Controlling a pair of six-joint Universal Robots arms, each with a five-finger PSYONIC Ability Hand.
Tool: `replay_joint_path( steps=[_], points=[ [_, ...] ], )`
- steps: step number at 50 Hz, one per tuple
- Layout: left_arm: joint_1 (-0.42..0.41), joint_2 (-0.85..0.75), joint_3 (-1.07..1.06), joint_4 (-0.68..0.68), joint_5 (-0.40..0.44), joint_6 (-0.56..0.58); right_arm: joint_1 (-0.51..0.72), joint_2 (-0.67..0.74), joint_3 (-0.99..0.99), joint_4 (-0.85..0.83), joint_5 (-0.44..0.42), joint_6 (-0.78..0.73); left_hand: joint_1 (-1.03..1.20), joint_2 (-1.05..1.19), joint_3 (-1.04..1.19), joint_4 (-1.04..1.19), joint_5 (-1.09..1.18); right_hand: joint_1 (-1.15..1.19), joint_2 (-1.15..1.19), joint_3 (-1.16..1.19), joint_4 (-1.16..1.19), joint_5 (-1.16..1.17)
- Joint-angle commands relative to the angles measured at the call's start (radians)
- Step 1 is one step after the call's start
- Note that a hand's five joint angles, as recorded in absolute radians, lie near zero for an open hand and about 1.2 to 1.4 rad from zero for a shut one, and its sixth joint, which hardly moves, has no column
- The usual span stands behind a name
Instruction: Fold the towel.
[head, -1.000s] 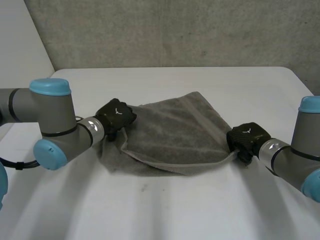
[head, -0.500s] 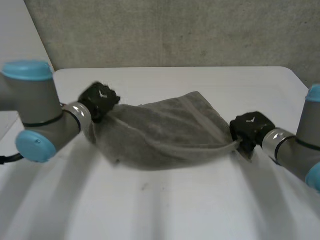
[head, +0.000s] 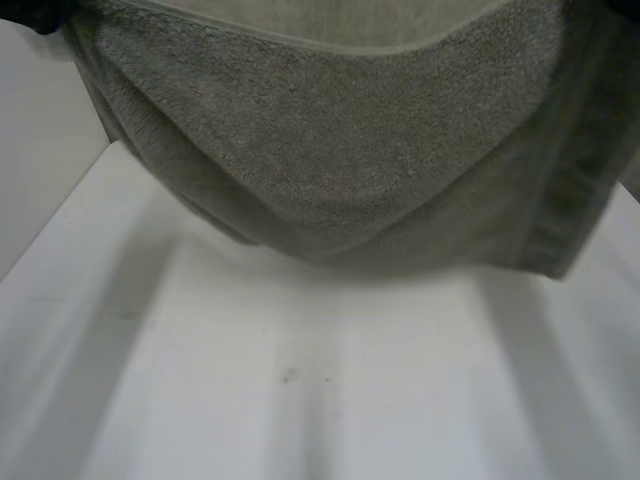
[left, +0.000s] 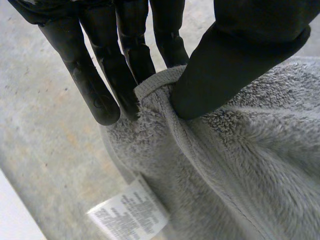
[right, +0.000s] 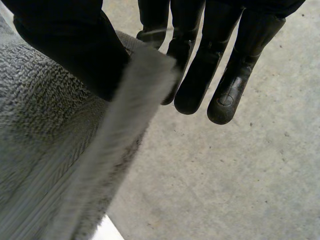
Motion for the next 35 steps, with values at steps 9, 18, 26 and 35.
replay_joint_path(
  steps=[9,18,26,35],
  points=[
    [0.084,-0.271,0.016,-0.147,-0.004,-0.035,0.006,0.268,-0.027,0.110,0.015,-0.115,0.217,0.178,0.181,0.179,0.205,0.003,0.182,0.181,0.179,0.185],
    [0.075,-0.549,0.222,-0.119,-0.001,-0.035,0.012,0.505,-0.095,-0.070,0.058,-0.092,0.217,0.178,0.181,0.179,0.205,0.003,0.182,0.181,0.179,0.185],
    [0.047,-0.673,0.615,0.040,-0.060,-0.113,0.028,0.466,-0.114,-0.597,0.182,0.023,0.217,0.178,0.181,0.179,0.205,0.003,0.182,0.181,0.179,0.185],
    [0.046,-0.546,0.612,0.192,-0.098,-0.325,0.026,0.291,-0.013,-0.683,0.147,0.056,0.217,0.178,0.181,0.179,0.205,0.003,0.182,0.181,0.179,0.185]
  ],
)
